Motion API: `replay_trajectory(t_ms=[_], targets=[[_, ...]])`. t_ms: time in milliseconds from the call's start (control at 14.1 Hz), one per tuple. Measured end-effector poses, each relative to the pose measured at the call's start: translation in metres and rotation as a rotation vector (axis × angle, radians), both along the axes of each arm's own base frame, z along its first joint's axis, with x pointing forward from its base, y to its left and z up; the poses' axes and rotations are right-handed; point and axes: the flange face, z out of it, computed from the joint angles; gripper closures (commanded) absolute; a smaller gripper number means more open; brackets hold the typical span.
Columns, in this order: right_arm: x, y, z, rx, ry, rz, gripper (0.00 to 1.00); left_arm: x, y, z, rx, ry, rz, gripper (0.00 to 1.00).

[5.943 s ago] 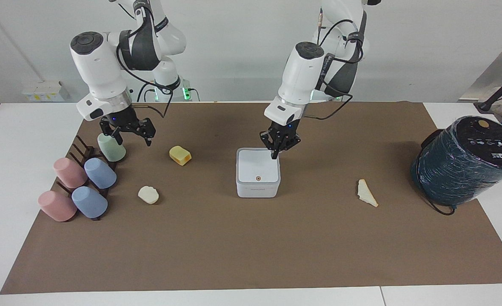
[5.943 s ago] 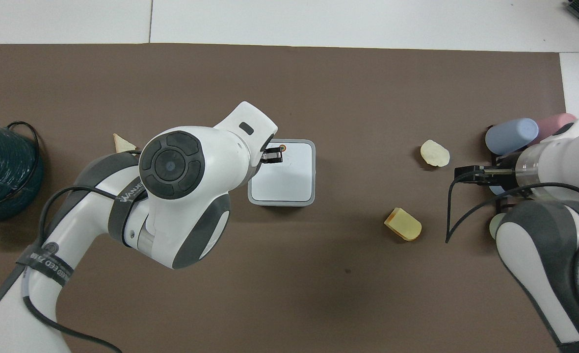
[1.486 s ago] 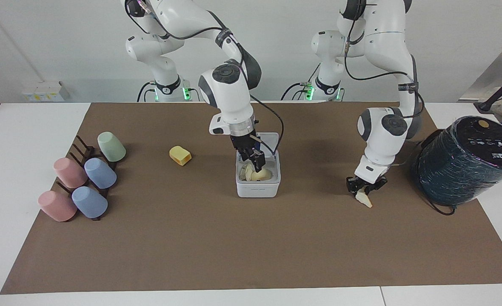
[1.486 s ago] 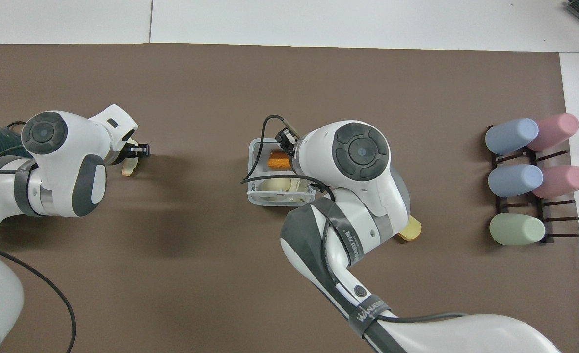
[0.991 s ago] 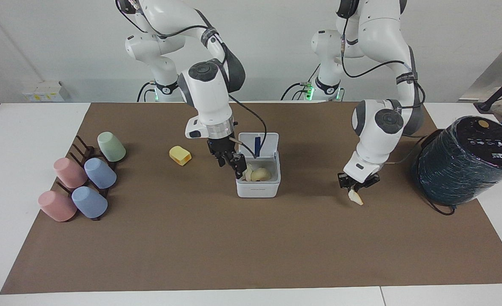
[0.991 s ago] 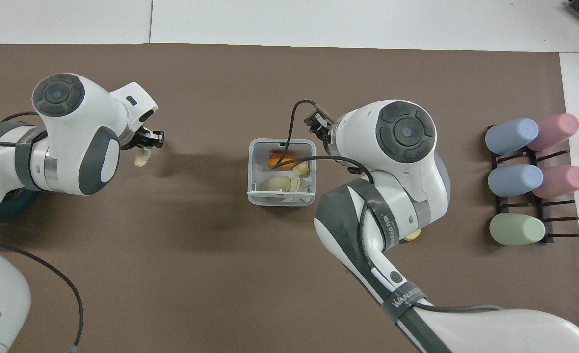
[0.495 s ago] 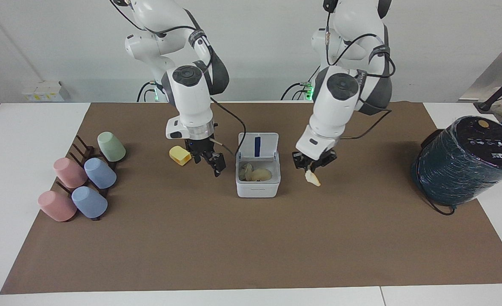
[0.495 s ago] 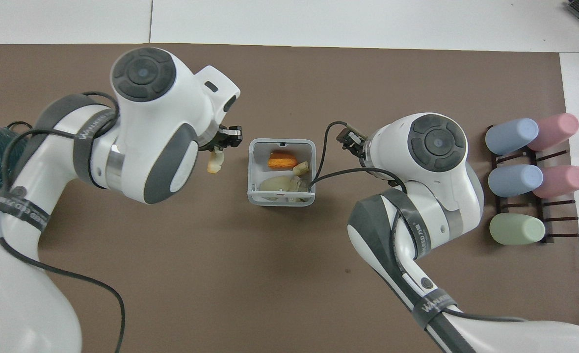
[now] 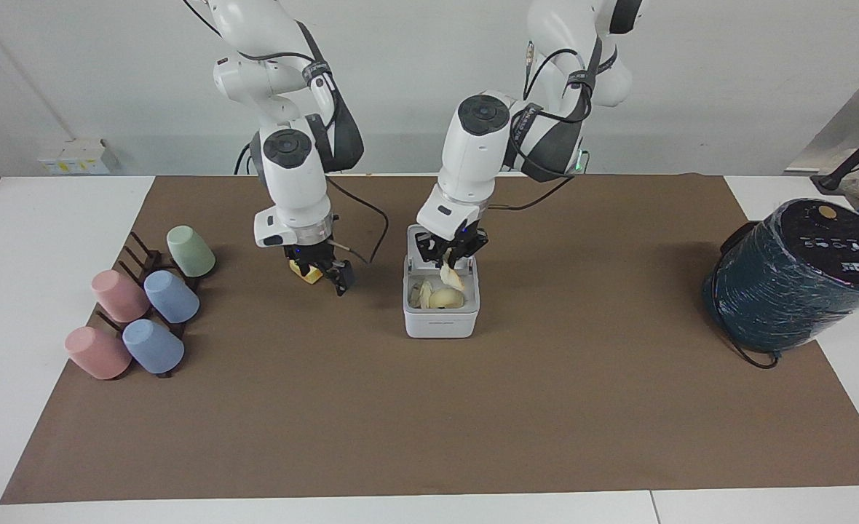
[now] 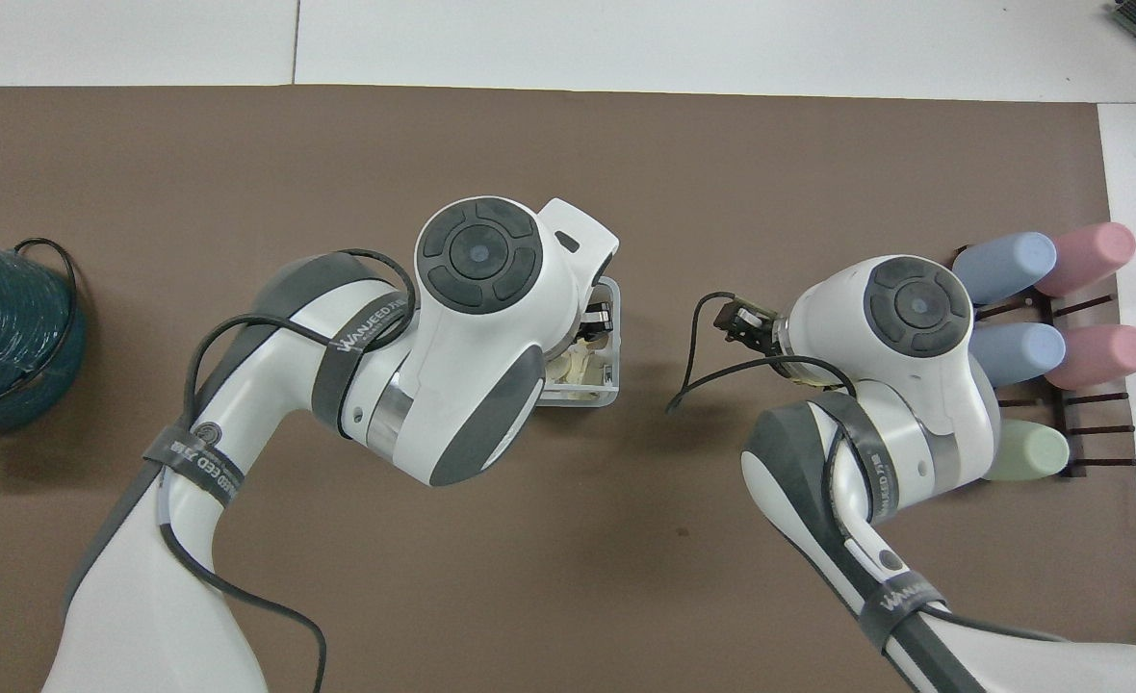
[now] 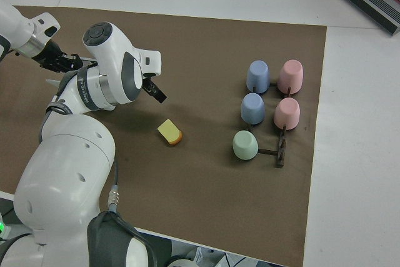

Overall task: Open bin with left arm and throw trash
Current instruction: 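Carry the bread over the bin while the right gripper reaches the yellow block, then release the bread into the bin while the right gripper grasps the yellow block, then lift the yellow block with the right gripper while the left gripper withdraws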

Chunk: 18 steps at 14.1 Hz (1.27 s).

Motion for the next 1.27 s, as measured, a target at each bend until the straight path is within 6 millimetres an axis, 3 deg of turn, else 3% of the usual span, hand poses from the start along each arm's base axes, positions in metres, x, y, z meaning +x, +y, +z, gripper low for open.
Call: replay_trajectory(t_ms=[354,425,778,991,1132,1203,1274], targets=[[-0.034,-0.014,-0.032,-0.02,0.07,0.018,0.0,0.0,0.003,-0.008,-0.014,0.013,0.017,0.09],[-0.039,-0.016,-0.037,-0.023,0.082,0.02,0.0,0.001,0.004,-0.007,-0.017,0.013,0.022,0.0],[-0.057,-0.042,-0.064,-0.01,0.049,0.026,0.0,0.002,0.005,-0.002,-0.025,0.01,0.028,0.0],[-0.069,-0.043,-0.082,0.004,0.004,0.032,0.01,0.004,0.008,0.004,-0.022,0.013,0.033,0.0],[-0.075,-0.043,-0.088,0.003,0.011,0.035,0.78,0.018,0.029,0.023,-0.005,0.035,0.064,0.0],[-0.075,-0.043,-0.088,0.003,0.012,0.035,1.0,0.032,0.051,0.039,0.0,0.043,0.085,0.0],[-0.076,-0.043,-0.088,0.003,0.012,0.032,1.0,0.047,0.081,0.056,0.011,0.049,0.087,0.0]])
